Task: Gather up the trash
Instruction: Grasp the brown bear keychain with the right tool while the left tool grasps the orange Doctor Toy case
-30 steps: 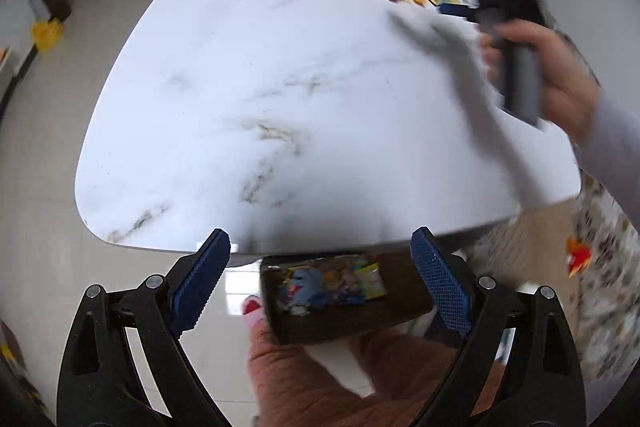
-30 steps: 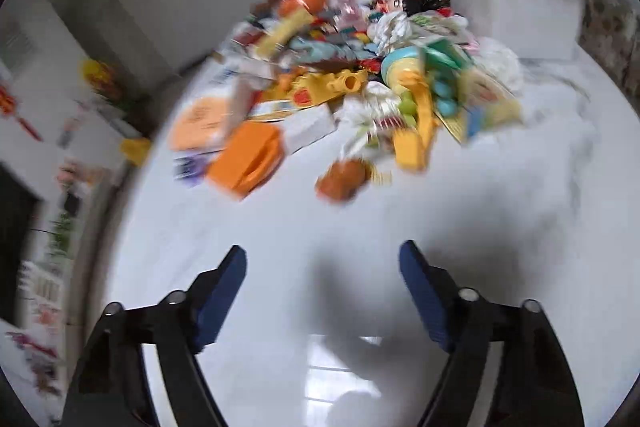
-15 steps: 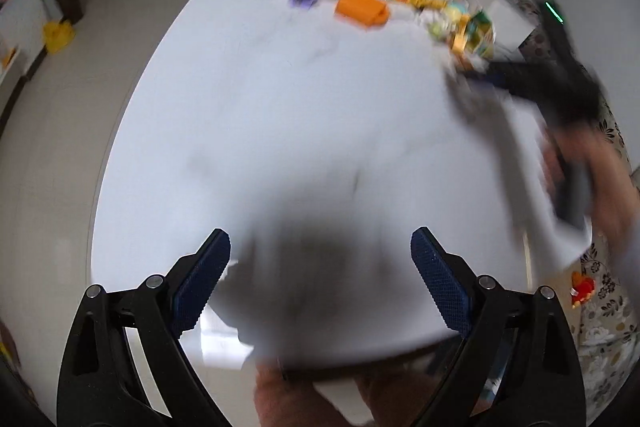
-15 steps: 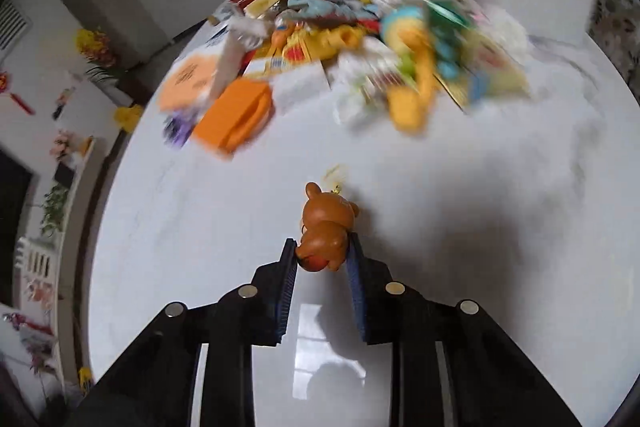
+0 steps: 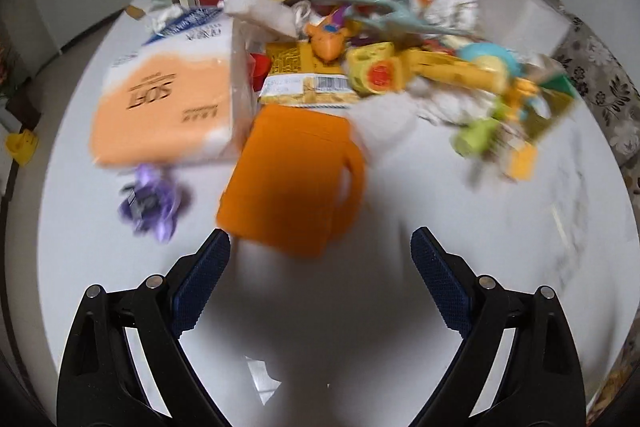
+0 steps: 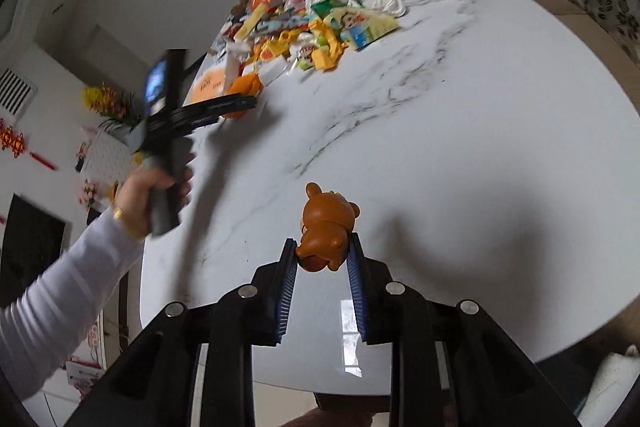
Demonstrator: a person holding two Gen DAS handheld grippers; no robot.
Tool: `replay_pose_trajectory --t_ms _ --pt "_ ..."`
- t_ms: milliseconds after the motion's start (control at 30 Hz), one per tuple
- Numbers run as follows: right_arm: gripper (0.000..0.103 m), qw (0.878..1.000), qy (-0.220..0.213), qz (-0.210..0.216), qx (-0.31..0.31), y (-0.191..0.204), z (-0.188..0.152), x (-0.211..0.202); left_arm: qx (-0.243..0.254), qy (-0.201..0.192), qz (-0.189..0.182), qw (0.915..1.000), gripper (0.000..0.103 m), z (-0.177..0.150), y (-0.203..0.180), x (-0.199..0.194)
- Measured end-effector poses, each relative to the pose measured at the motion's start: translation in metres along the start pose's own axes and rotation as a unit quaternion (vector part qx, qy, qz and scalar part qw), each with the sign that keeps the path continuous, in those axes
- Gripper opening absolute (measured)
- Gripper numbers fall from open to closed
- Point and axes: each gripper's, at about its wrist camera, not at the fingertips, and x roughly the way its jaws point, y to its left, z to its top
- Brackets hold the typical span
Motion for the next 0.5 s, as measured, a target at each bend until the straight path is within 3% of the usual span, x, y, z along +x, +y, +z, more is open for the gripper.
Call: replay_pose_trajectory --t_ms 133,200,500 --pt "0.025 1.0 0.002 0.003 0.005 0.002 -0.005 -0.003 -0.006 0.001 0.009 0.9999 0.09 0.014 0.003 0.01" --pt "0.025 1.0 0.007 0.004 0.004 0.002 -0.009 -0.001 -0.002 0.002 0.019 0.9998 0.083 0.02 0.001 0.014" --pt "0.025 1.0 0.023 0.015 -0.013 0.01 -0.014 0.007 -0.006 0.005 0.005 1.0 0.074 -0.001 -0.002 -0.004"
